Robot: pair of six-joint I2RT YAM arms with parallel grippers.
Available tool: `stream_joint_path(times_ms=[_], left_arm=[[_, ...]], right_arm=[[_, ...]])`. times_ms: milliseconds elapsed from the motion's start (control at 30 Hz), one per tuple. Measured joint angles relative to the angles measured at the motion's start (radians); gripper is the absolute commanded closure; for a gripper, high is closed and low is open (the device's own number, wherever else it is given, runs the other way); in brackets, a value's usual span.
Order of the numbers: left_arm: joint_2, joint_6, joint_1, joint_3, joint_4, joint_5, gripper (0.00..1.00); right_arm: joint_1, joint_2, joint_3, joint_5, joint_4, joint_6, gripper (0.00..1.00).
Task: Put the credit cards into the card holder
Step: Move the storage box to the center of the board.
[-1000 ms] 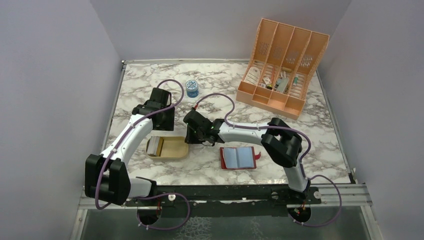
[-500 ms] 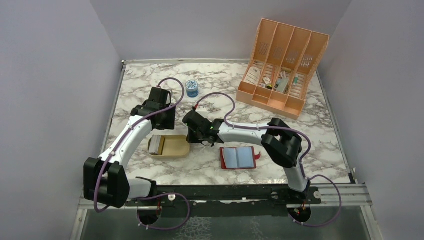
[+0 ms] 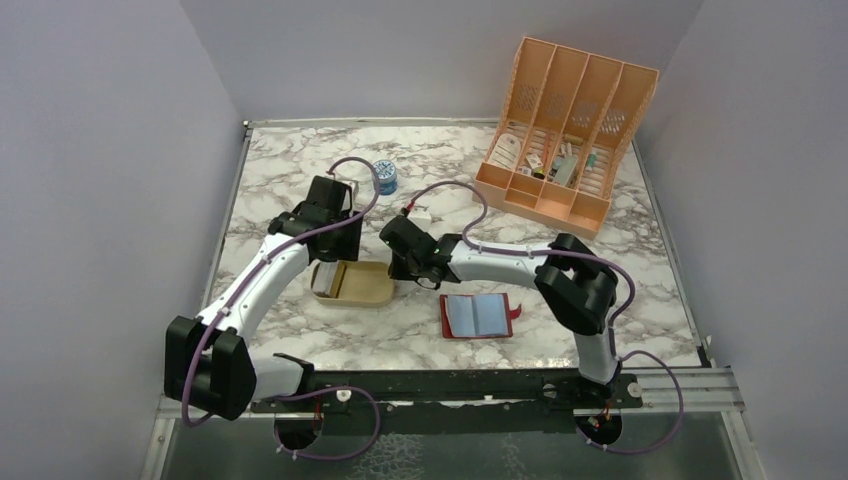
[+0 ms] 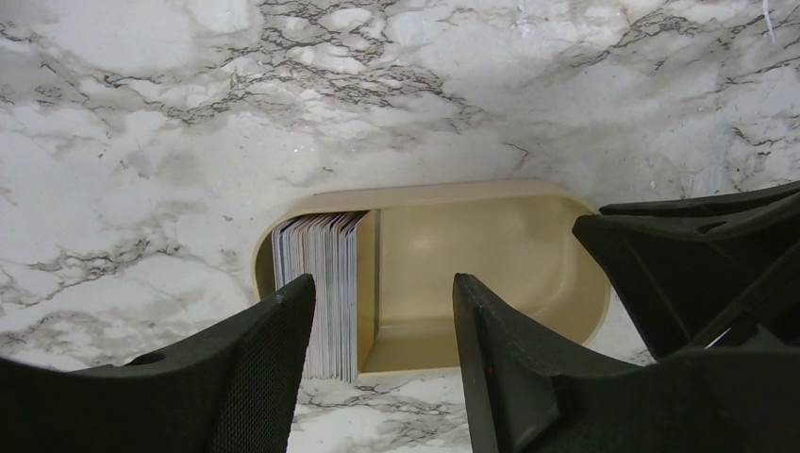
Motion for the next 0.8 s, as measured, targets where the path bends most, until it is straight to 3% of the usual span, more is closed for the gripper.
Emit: stream_joint_path(times_ms=[433,800], left_arm=[[0.090,-0.092,-0.157,0.001,0.021,-0.032,0.38],[0.096,-0.045,-0.157,-0.015,0.066,-0.158,0.36]], right_arm=[[-0.085,-0.126,-0.175,0.005,0.036,0.001,0.85],[-0.091,-0.133,-0.190,0.003,0.042,-0.028,0.61]])
